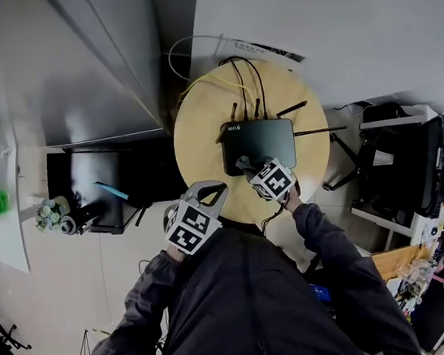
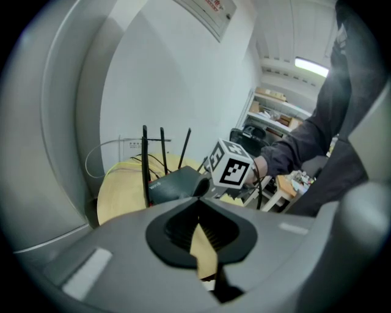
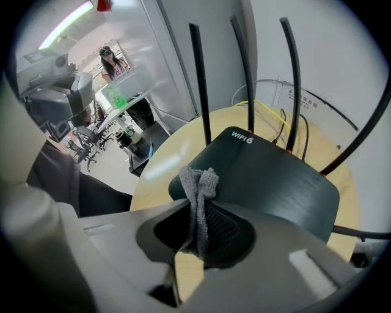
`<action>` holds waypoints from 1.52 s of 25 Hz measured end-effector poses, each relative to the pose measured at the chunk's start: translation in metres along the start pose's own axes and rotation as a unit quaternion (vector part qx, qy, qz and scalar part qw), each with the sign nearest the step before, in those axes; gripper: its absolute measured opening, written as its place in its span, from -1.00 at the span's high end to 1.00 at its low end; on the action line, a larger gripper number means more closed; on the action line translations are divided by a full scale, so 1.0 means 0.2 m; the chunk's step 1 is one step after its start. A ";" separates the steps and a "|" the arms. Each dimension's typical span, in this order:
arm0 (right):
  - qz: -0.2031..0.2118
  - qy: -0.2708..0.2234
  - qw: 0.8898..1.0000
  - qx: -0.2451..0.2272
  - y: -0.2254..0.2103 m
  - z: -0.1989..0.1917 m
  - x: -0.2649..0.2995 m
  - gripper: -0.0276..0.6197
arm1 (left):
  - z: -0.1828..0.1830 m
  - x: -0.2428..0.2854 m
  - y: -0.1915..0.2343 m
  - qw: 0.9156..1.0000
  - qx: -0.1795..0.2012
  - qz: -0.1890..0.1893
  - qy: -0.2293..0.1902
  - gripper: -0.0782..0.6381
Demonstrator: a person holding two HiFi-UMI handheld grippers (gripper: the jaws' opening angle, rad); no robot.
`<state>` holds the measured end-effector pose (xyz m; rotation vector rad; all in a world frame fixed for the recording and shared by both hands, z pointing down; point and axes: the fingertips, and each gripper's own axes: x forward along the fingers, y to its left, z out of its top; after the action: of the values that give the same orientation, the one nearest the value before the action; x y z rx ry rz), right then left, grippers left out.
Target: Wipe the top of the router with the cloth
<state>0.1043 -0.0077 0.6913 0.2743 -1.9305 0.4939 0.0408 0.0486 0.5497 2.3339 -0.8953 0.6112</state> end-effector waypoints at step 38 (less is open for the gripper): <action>-0.060 0.011 0.998 -0.001 -0.39 0.11 -0.02 0.77 | 0.02 0.09 -0.03 1.000 -0.002 0.002 0.011 0.78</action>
<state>0.1195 -0.0869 0.6974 0.3794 -1.8808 0.4143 0.0575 0.0413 0.5541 2.3188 -0.8916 0.6345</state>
